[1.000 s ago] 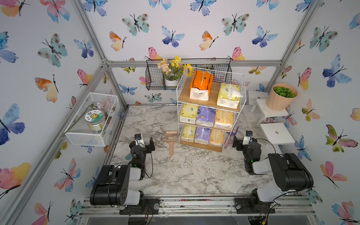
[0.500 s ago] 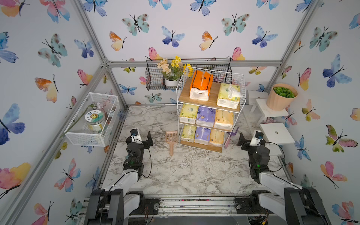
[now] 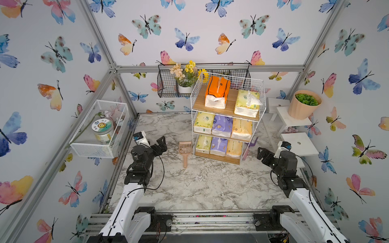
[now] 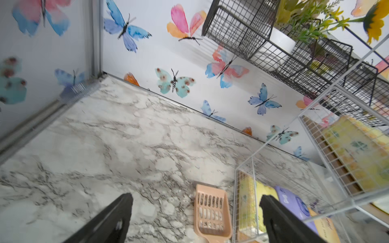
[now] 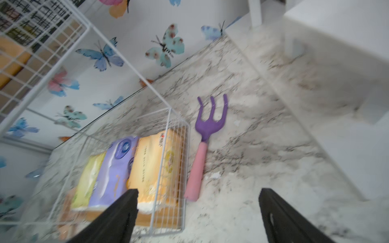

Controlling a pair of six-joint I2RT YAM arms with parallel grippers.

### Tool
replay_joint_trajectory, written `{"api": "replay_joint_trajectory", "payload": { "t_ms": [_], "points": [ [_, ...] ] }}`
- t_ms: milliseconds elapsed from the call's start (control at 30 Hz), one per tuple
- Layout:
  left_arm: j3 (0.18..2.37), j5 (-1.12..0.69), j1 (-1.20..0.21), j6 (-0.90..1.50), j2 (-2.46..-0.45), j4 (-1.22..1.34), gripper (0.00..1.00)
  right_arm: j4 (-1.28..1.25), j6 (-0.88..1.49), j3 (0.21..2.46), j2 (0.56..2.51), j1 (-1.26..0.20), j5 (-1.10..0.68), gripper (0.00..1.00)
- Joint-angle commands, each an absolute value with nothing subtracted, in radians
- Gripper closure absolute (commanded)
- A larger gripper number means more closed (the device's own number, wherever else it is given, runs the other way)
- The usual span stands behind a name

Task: Remove the tissue boxes from the shelf
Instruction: Adjust the shelf at the center of the board.

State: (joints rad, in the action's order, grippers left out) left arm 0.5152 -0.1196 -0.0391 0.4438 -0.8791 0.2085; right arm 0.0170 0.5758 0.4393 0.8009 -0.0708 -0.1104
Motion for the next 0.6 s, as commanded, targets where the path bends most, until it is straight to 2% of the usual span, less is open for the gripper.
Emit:
{"api": "replay_joint_trajectory", "payload": {
  "t_ms": [0, 300, 567],
  "points": [
    [0.468, -0.290, -0.059, 0.556, -0.835, 0.176, 0.01, -0.020, 0.661, 0.407, 0.814, -0.067, -0.420, 0.08],
    [0.416, -0.307, -0.103, 0.570, -0.744, 0.177, 0.01, -0.128, 0.604, 0.462, 0.978, -0.068, -0.675, 0.09],
    [0.432, -0.313, -0.103, 0.569, -0.744, 0.169, 0.01, -0.152, 0.591, 0.509, 1.059, -0.067, -0.658, 0.10]
  ]
}}
